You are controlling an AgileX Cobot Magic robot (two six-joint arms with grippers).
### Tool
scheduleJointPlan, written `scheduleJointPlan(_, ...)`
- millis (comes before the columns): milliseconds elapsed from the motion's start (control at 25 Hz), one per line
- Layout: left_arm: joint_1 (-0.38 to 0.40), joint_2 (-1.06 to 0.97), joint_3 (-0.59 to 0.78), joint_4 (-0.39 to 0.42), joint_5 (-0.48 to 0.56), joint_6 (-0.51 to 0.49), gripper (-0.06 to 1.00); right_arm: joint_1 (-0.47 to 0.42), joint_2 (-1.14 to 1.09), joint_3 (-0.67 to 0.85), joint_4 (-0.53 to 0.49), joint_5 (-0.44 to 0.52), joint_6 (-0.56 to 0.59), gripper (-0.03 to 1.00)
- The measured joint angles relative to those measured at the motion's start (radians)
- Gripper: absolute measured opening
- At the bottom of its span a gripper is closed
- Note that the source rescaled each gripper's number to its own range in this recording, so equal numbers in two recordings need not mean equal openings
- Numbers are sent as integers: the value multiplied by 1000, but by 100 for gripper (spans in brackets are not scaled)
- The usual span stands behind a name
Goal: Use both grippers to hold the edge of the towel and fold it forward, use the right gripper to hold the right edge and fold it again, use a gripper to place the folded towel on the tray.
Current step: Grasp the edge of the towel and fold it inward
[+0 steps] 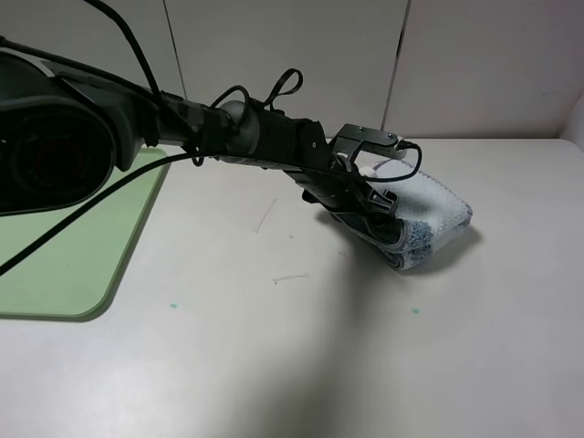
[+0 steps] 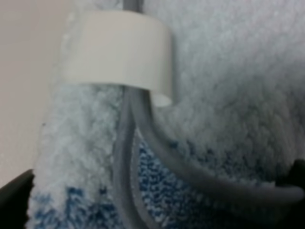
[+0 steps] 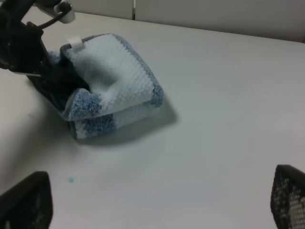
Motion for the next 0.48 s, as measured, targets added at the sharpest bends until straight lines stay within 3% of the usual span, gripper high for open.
scheduleJointPlan(120,-1,0,0,-1,0,0,89,0,0,0,0,0,0,100)
scheduleJointPlan(440,-6,0,-2,-5,-7,0,18,0,0,0,0,0,0,100)
scheduleJointPlan(480,-6,0,-2,-5,-7,0,15,0,0,0,0,0,0,100)
